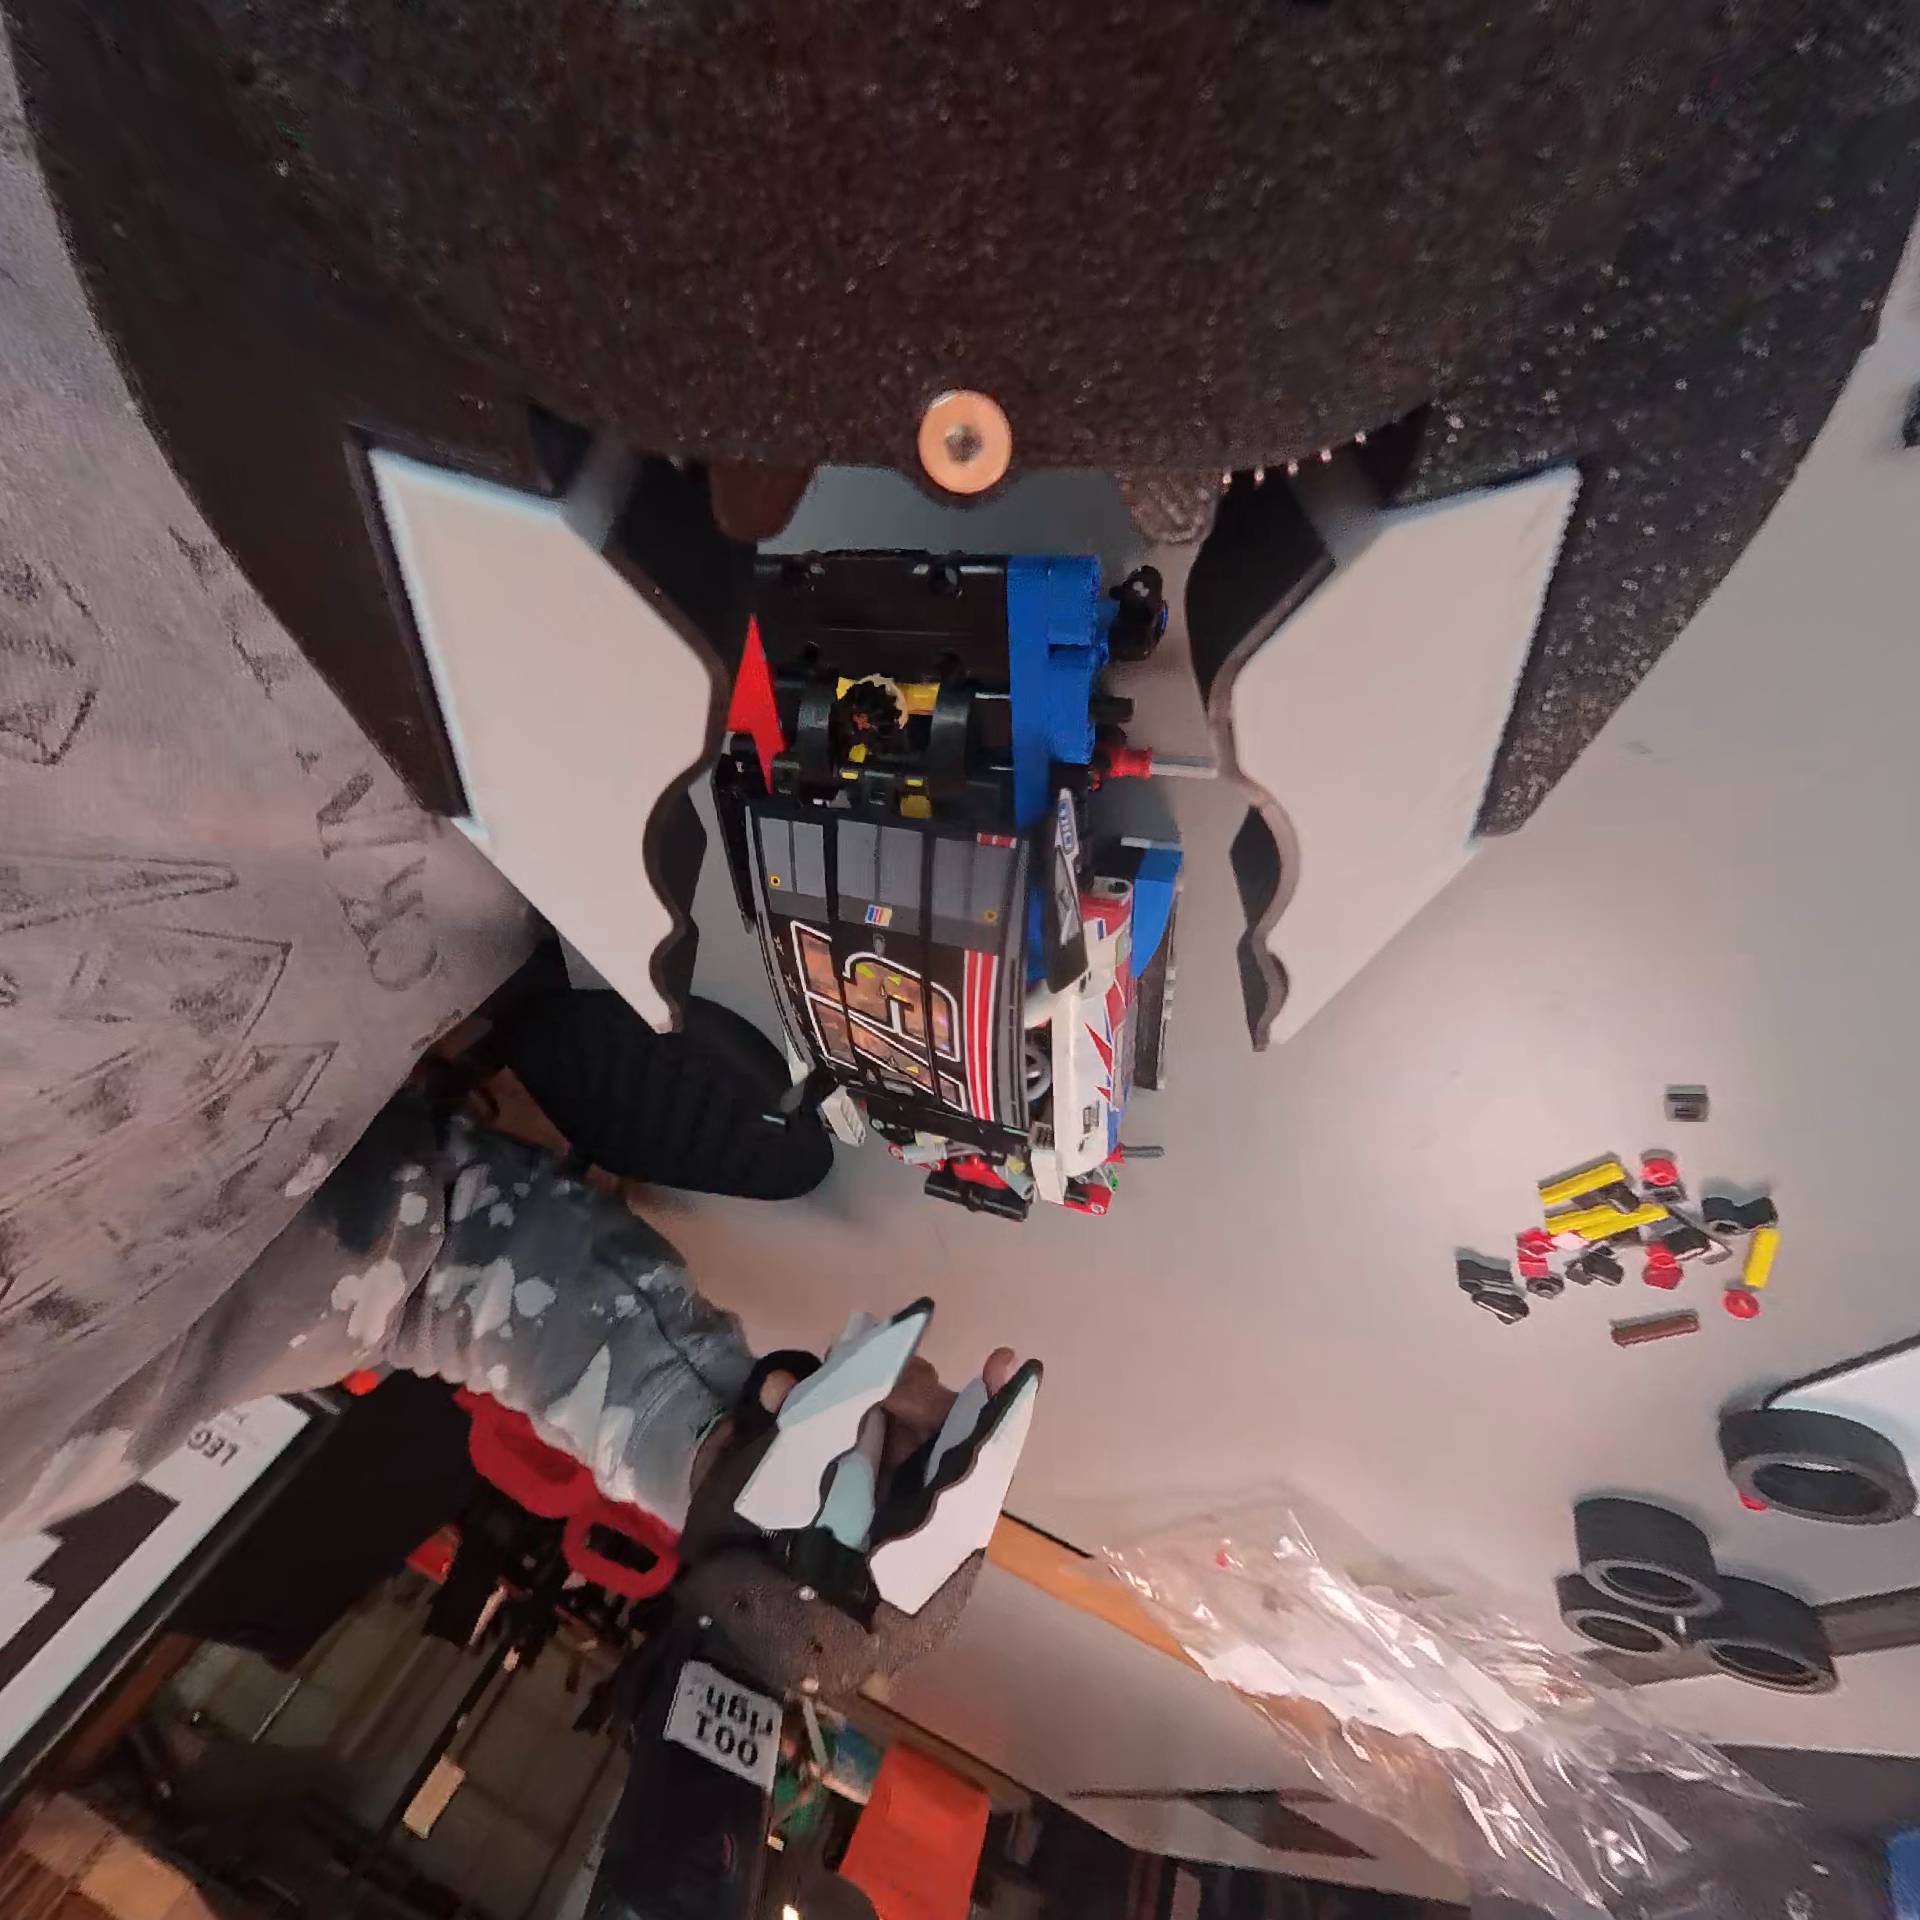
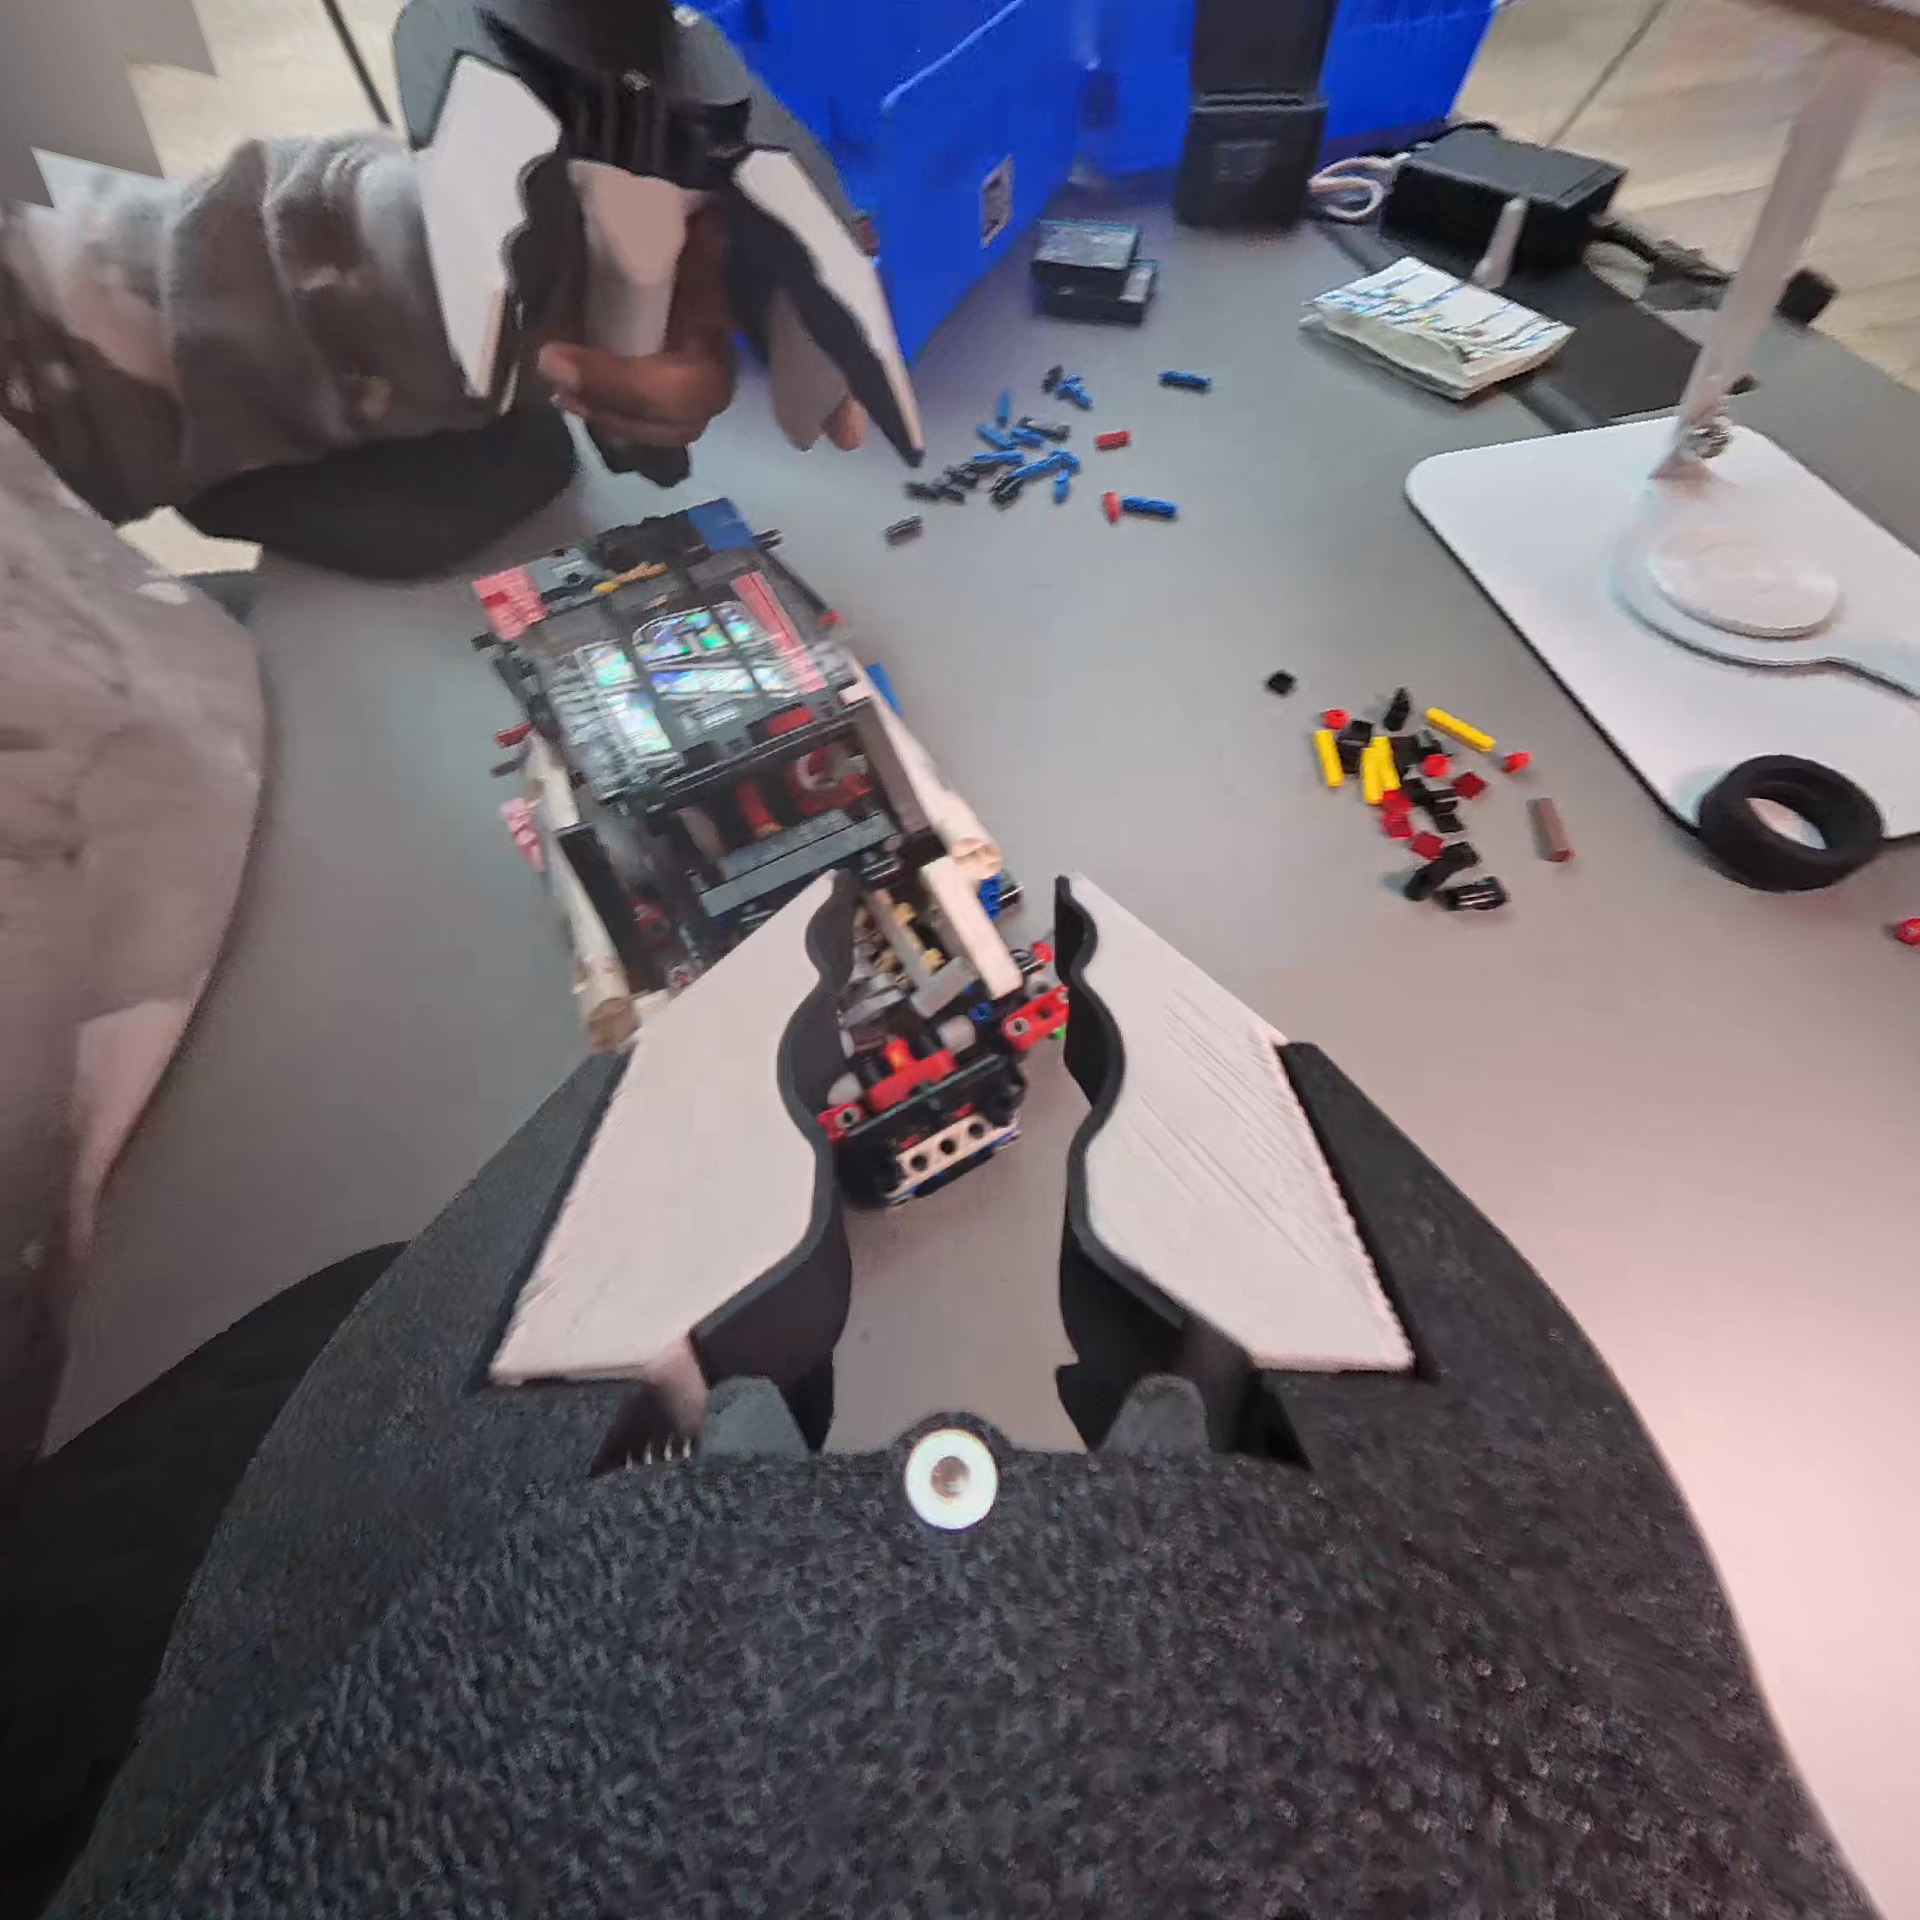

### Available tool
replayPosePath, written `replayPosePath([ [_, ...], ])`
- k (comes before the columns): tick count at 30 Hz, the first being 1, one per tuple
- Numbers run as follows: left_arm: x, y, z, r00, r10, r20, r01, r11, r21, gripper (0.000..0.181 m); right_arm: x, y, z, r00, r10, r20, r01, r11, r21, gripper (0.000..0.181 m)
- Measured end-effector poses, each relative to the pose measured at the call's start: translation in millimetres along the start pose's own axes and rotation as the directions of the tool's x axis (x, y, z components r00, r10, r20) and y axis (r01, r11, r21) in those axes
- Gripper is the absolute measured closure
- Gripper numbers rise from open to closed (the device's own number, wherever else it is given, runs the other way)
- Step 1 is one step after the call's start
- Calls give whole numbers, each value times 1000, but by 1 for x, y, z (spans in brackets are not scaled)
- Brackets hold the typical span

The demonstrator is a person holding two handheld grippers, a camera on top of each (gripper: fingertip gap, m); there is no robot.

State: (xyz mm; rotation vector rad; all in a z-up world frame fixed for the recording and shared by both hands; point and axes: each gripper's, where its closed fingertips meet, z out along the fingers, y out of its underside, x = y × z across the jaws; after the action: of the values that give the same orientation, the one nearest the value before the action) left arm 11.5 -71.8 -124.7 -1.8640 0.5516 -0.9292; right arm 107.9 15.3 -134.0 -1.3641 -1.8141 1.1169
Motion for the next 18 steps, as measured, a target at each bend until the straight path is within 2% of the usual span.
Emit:
replayPosePath([
  [2, 7, 8, 8, 999, 39, 3, -38, 997, -68, 71, -23, 10, 0, 999, -43, 31, 45, 996, -71, 125],
  [4, 11, 19, 16, 996, 91, 24, -86, 985, -150, 65, -39, 25, 1, 993, -107, 40, 112, 980, -164, 121],
  [8, 19, 30, 30, 985, 169, 44, -152, 952, -265, 63, -62, 49, 2, 972, -223, 75, 235, 933, -272, 144],
  [11, 19, 35, 38, 975, 211, 62, -178, 921, -347, 63, -64, 63, 2, 961, -268, 60, 273, 908, -318, 153],
  [14, 20, 48, 48, 968, 244, 54, -192, 865, -463, 60, -63, 62, 5, 956, -293, 32, 290, 913, -288, 170],
  [18, 17, 63, 60, 948, 313, 53, -225, 781, -583, 56, -58, 60, 8, 952, -306, 5, 296, 918, -263, 171],
])
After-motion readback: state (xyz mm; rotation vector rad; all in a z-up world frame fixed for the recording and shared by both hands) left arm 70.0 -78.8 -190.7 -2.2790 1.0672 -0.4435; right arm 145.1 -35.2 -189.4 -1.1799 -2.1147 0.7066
